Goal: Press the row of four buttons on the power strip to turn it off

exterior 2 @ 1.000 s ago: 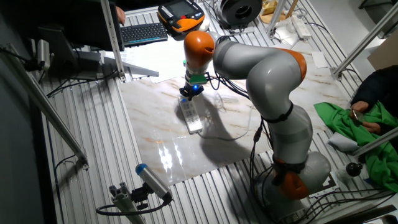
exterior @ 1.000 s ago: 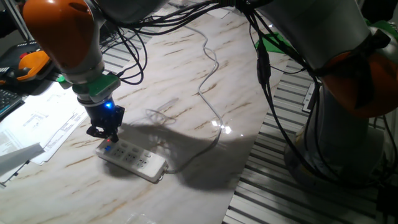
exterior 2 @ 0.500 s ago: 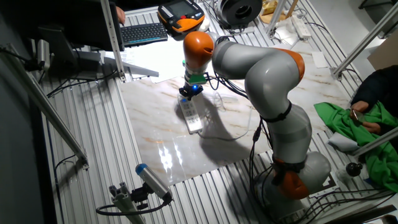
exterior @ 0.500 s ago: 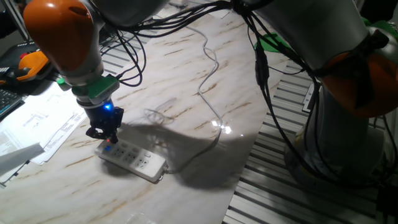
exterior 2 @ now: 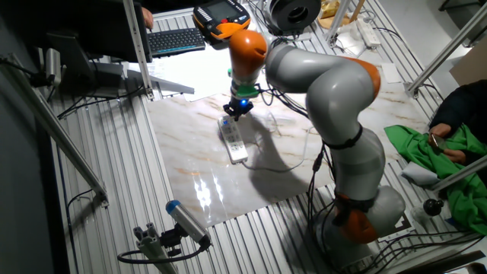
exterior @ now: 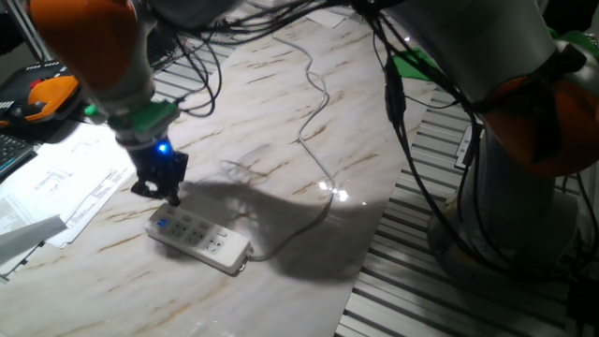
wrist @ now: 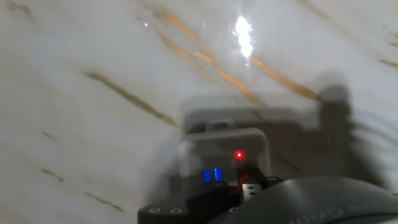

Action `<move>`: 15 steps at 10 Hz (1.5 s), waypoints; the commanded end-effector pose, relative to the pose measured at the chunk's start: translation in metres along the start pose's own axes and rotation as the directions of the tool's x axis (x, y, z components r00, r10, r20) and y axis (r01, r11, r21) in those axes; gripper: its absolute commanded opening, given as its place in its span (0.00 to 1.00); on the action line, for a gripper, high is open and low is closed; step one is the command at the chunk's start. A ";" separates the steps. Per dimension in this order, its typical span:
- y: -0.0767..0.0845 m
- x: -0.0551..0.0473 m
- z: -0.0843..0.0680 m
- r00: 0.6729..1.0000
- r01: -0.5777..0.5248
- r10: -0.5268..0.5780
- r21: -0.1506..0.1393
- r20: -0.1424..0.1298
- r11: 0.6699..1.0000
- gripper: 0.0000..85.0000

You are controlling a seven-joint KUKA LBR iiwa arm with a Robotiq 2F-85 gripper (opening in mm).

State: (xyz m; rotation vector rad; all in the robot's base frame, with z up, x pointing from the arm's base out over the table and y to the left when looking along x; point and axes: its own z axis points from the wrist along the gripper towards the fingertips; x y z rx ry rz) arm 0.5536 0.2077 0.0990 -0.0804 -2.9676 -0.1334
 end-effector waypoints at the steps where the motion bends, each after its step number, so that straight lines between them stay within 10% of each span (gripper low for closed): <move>1: 0.000 0.013 -0.027 1.000 0.011 -0.012 -0.004 -0.003 1.000 0.00; 3: 0.007 0.036 -0.034 0.999 0.042 -0.043 -0.027 -0.031 0.999 0.00; 5: 0.013 0.048 -0.031 0.999 0.044 -0.044 0.028 -0.001 0.999 0.00; 7: 0.007 0.050 -0.031 0.997 0.065 -0.063 0.035 -0.037 0.997 0.00; 15: 0.007 0.054 -0.030 0.995 0.097 -0.096 0.016 -0.028 0.995 0.00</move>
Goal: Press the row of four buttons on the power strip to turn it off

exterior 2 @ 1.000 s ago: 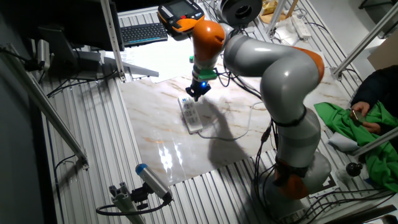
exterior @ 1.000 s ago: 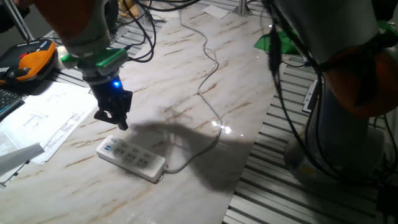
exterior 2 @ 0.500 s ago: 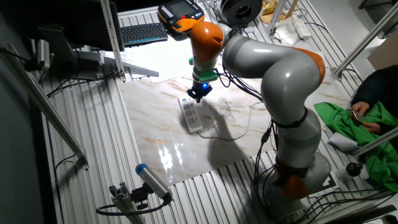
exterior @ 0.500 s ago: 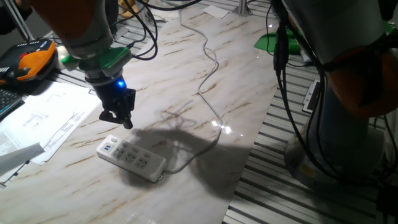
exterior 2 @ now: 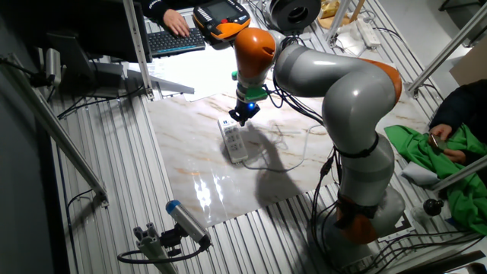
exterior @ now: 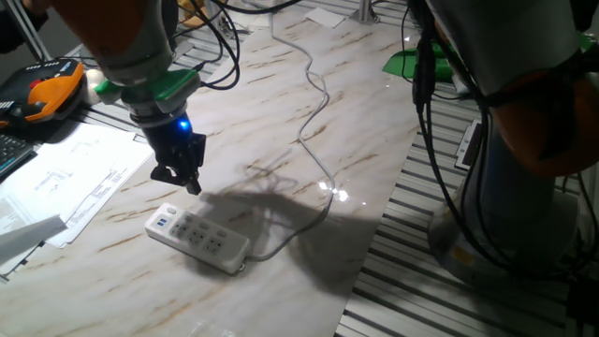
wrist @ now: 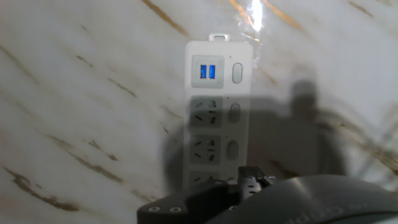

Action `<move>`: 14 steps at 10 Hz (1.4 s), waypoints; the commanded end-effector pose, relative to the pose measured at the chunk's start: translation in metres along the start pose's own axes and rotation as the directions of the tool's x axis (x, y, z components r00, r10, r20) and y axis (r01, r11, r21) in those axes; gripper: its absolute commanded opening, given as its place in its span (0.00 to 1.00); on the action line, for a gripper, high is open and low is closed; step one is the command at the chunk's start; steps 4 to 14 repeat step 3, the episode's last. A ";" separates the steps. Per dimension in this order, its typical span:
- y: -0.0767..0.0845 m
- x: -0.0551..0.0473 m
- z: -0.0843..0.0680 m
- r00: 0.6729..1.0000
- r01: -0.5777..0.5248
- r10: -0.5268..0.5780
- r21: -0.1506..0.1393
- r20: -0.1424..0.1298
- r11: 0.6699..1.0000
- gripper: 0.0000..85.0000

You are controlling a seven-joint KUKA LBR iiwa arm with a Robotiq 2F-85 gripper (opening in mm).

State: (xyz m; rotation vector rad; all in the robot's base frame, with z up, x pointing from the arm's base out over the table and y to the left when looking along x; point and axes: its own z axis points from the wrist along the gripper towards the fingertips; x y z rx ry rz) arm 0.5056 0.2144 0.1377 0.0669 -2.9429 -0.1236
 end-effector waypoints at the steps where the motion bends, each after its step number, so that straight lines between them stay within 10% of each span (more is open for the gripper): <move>1: 0.001 0.002 0.002 1.000 -0.003 0.003 -0.008 -0.007 1.000 0.00; 14: 0.001 0.002 0.002 1.000 -0.006 0.006 0.006 0.011 1.000 0.00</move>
